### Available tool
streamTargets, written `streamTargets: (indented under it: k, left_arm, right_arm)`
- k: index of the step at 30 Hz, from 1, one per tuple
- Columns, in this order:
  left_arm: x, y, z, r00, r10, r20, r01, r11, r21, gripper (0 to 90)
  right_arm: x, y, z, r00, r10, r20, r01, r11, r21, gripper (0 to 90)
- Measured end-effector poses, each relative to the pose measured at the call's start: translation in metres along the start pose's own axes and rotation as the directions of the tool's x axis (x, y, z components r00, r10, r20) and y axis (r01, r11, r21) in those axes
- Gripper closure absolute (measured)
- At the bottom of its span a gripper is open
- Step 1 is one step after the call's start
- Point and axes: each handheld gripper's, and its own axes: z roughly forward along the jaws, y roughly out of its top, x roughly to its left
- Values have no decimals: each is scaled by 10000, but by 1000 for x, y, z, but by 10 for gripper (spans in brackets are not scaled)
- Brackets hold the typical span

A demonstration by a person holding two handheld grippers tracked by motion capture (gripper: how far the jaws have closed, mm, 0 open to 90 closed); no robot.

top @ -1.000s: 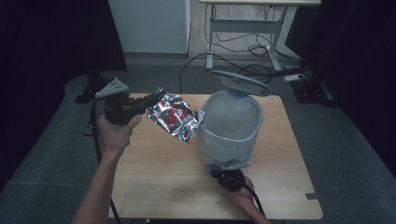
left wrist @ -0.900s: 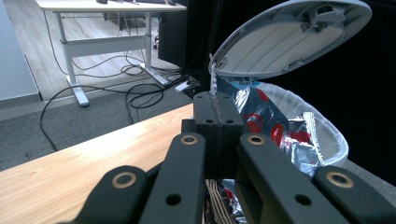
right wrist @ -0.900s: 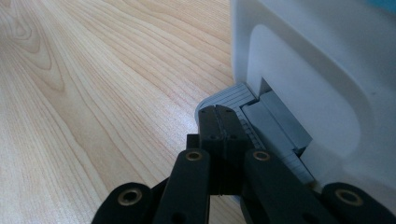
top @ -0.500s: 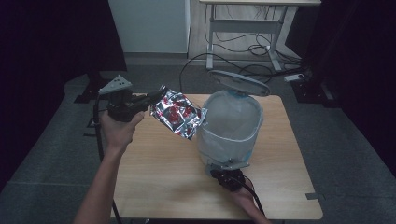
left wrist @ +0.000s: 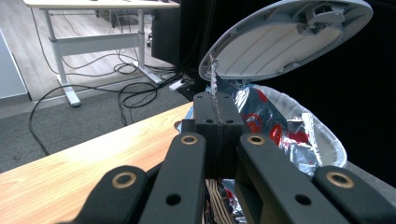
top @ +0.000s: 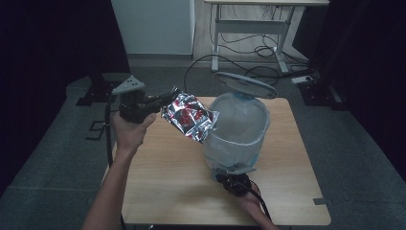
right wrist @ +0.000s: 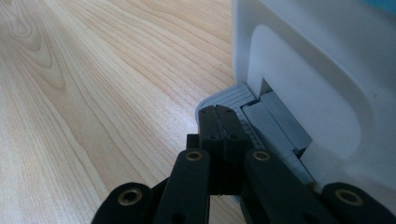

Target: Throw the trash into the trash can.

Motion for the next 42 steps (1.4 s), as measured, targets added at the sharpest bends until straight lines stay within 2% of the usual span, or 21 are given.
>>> streamTargets:
  k: [29,42]
  left_arm:
    - [-7,9,29,9996,94,270,-98,9998,145,900]
    - [-7,12,39,9998,23,213,-25,10000,96,900]
  right_arm:
    - [0,0,0,10000,-7,-4,7,10000,-3,898]
    - [0,0,0,10000,-19,-6,19,10000,16,897]
